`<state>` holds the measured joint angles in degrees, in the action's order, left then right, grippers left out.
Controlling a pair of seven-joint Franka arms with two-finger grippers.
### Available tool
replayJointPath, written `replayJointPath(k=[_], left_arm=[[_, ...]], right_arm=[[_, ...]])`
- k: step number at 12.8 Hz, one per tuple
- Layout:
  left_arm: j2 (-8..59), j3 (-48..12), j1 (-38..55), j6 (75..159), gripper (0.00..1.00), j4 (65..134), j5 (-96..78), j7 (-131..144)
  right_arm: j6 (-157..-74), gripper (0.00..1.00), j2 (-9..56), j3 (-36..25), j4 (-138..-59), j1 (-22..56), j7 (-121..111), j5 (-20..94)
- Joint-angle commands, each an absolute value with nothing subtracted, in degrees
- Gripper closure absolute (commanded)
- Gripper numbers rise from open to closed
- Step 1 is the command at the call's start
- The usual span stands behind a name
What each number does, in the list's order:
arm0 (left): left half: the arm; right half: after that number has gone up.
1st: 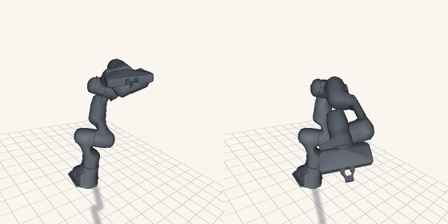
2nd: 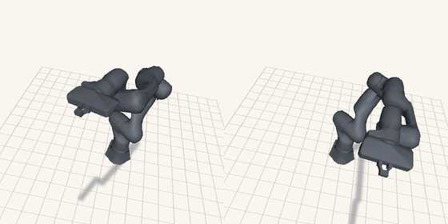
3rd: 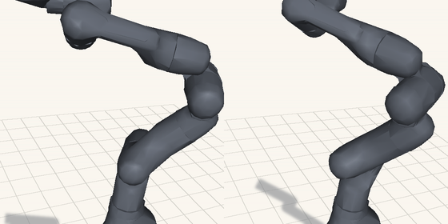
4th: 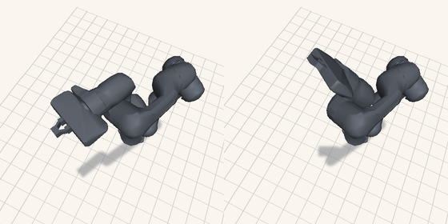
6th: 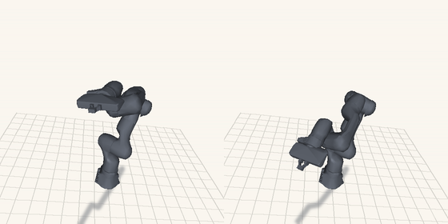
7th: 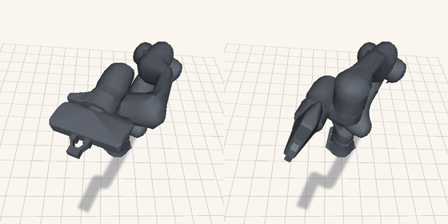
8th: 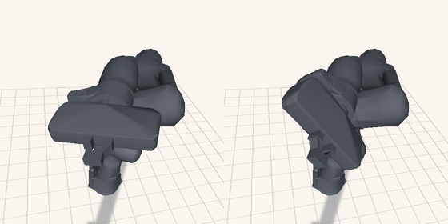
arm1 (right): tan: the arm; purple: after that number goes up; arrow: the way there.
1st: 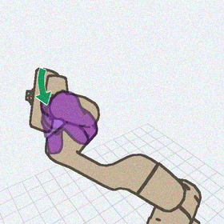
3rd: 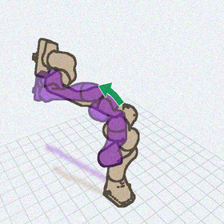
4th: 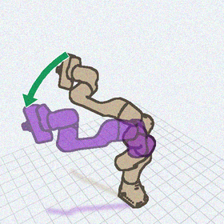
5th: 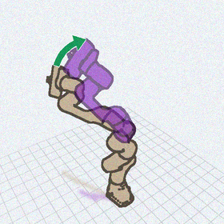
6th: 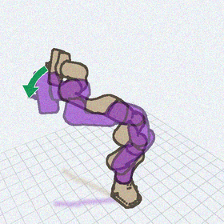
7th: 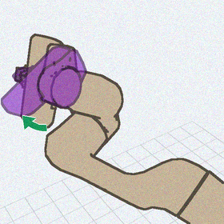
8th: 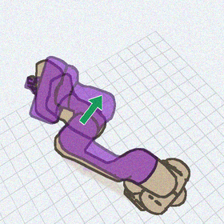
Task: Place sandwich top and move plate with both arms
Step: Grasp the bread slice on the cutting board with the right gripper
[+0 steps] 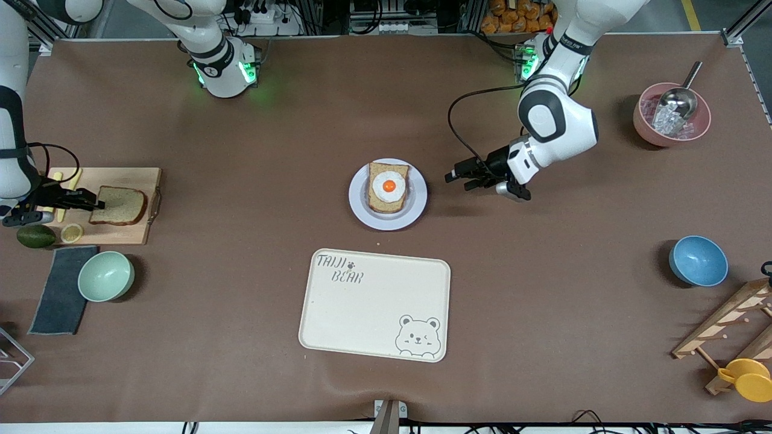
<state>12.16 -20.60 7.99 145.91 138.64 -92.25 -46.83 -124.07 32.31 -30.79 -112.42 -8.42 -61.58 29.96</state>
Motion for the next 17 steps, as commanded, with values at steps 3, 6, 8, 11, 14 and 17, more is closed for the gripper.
replayJointPath(k=[3,6,8,11,14,17], left_arm=[[12.7,-21.1,3.9,146.2,0.00,138.6,-94.3,-48.8],[12.3,-21.2,4.0,146.2,0.00,139.0,-96.9,-48.9],[11.8,-21.4,4.0,146.2,0.00,139.7,-99.0,-49.0],[11.2,-21.4,4.0,146.1,0.00,140.4,-100.9,-50.8],[11.7,-21.3,4.0,145.4,0.00,140.5,-101.3,-57.0],[12.0,-21.3,1.6,139.1,0.00,141.2,-101.1,-65.2]], right_arm=[[-125.5,0.62,35.3,-30.6,-111.4,-9.5,-70.0,36.5],[-125.1,0.91,35.2,-30.6,-111.4,-9.4,-70.0,36.5],[-124.8,1.00,35.0,-30.6,-111.3,-9.2,-69.1,36.5],[-119.6,1.00,34.0,-30.8,-108.4,-8.4,-68.1,35.9],[-106.9,1.00,33.6,-31.2,-101.8,-8.3,-60.2,31.7],[-99.3,1.00,33.2,-30.7,-96.9,-6.7,-51.8,28.0]])
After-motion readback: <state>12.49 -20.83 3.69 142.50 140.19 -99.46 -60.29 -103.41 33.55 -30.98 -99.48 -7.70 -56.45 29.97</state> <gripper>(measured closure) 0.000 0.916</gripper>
